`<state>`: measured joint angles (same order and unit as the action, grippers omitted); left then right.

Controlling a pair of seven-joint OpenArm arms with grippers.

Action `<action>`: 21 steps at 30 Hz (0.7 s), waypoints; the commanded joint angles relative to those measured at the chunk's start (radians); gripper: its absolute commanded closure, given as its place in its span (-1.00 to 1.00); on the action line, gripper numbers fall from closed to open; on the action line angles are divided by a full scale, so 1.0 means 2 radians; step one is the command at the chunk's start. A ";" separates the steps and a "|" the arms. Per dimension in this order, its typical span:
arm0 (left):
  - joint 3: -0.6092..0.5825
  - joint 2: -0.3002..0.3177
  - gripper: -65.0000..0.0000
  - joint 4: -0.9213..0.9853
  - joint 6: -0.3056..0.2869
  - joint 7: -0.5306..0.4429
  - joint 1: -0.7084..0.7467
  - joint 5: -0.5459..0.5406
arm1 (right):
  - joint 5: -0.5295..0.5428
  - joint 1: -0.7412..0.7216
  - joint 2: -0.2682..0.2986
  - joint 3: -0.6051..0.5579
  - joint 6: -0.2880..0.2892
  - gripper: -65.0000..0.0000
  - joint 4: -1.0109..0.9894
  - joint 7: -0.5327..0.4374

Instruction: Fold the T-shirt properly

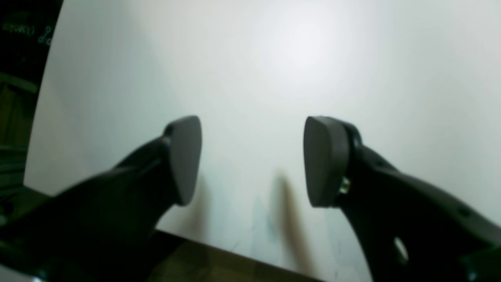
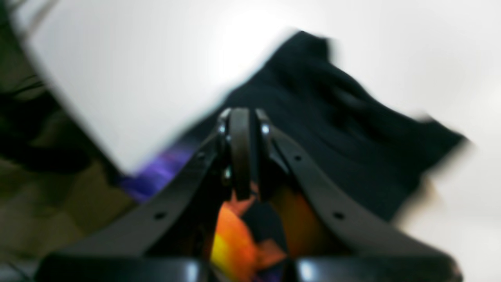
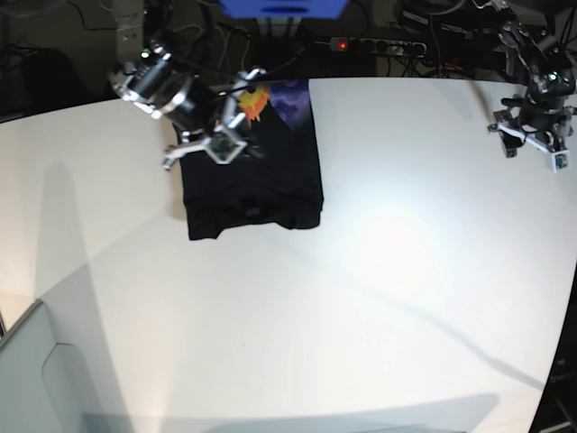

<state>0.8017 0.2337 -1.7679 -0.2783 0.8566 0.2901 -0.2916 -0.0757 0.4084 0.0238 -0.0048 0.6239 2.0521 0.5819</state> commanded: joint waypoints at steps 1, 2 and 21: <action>0.004 0.009 -0.21 -0.007 0.000 -0.009 0.000 -0.003 | 0.006 0.001 0.001 0.018 0.008 1.00 0.002 -0.010; 0.004 0.009 -0.21 -0.007 0.000 -0.009 0.000 -0.003 | 0.007 0.001 0.001 0.037 0.010 1.00 -0.003 -0.010; 0.003 -0.006 -0.21 -0.007 0.000 -0.009 0.000 -0.003 | 0.007 0.016 0.000 0.134 0.011 1.00 -0.117 -0.016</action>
<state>0.8024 0.2077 -1.7676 -0.2783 0.8566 0.2886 -0.2913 -0.0662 0.4362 0.0189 0.2596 0.6243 1.8069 0.5556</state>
